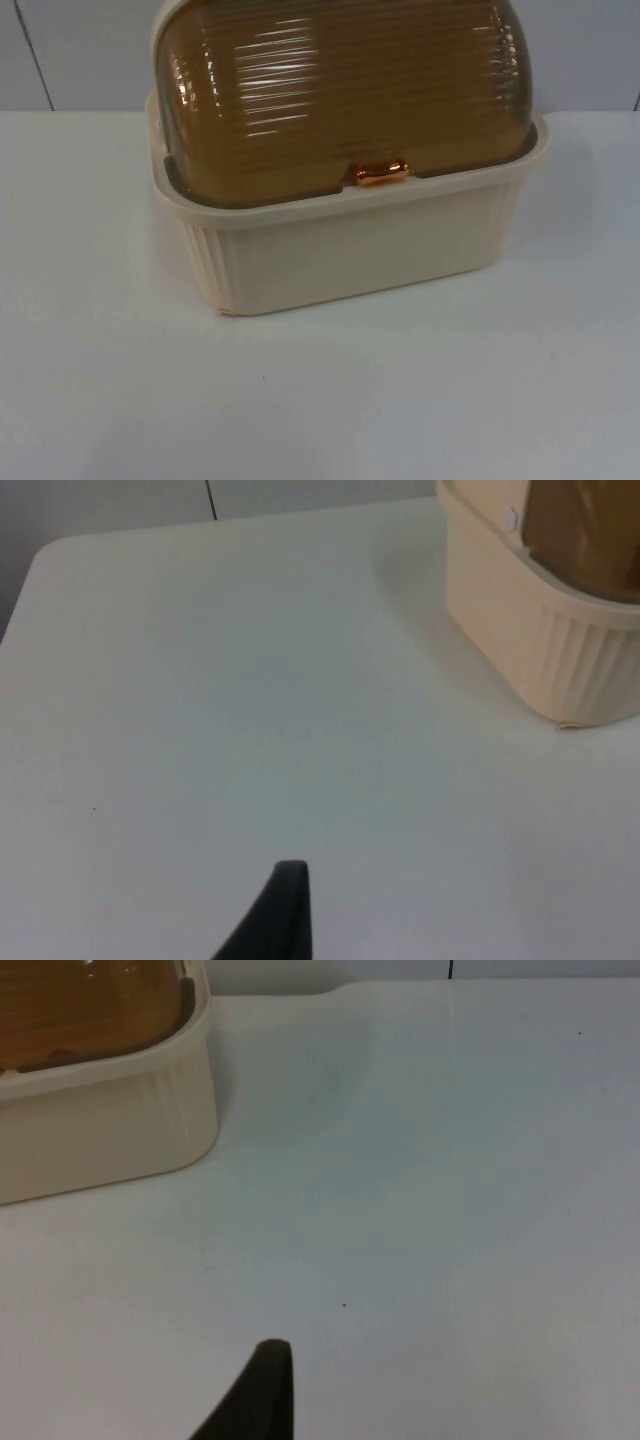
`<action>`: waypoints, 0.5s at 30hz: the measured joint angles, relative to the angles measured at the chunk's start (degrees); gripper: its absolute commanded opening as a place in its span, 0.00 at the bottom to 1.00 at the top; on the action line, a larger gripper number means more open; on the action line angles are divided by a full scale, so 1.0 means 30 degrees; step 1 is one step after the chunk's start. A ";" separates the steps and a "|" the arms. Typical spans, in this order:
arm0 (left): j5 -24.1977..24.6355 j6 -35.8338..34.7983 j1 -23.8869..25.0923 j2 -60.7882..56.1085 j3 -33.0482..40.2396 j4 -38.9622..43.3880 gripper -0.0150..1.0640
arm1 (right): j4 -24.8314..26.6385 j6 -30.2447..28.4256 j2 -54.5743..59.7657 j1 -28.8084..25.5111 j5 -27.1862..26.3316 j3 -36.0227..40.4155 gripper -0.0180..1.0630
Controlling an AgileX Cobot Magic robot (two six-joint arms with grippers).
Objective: Open the box lid with the left hand, place the block into the box with the right hand, then close the box lid with the left hand.
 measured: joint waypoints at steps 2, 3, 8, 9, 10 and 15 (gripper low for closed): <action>0.0000 0.0000 0.0000 0.0000 0.0000 0.0000 0.98 | 0.0000 0.0000 0.0000 0.0000 0.0000 0.0000 0.98; 0.0000 0.0000 0.0000 0.0000 0.0000 0.0000 0.98 | 0.0000 0.0000 0.0000 0.0000 0.0000 0.0000 0.98; 0.0000 0.0000 0.0535 0.0000 0.0000 0.0000 0.98 | 0.0000 0.0000 0.0000 0.0000 0.0000 0.0000 0.98; 0.0000 0.0000 0.0703 0.0000 0.0000 0.0000 0.98 | 0.0000 0.0000 0.0000 0.0000 0.0000 0.0000 0.98; 0.0000 0.0000 0.0790 0.0000 0.0000 0.0034 0.98 | 0.0000 0.0000 0.0000 0.0000 0.0000 0.0000 0.98; 0.0000 0.0000 0.0793 0.0000 0.0000 0.0034 0.98 | 0.0000 0.0000 0.0000 0.0000 0.0000 0.0000 0.98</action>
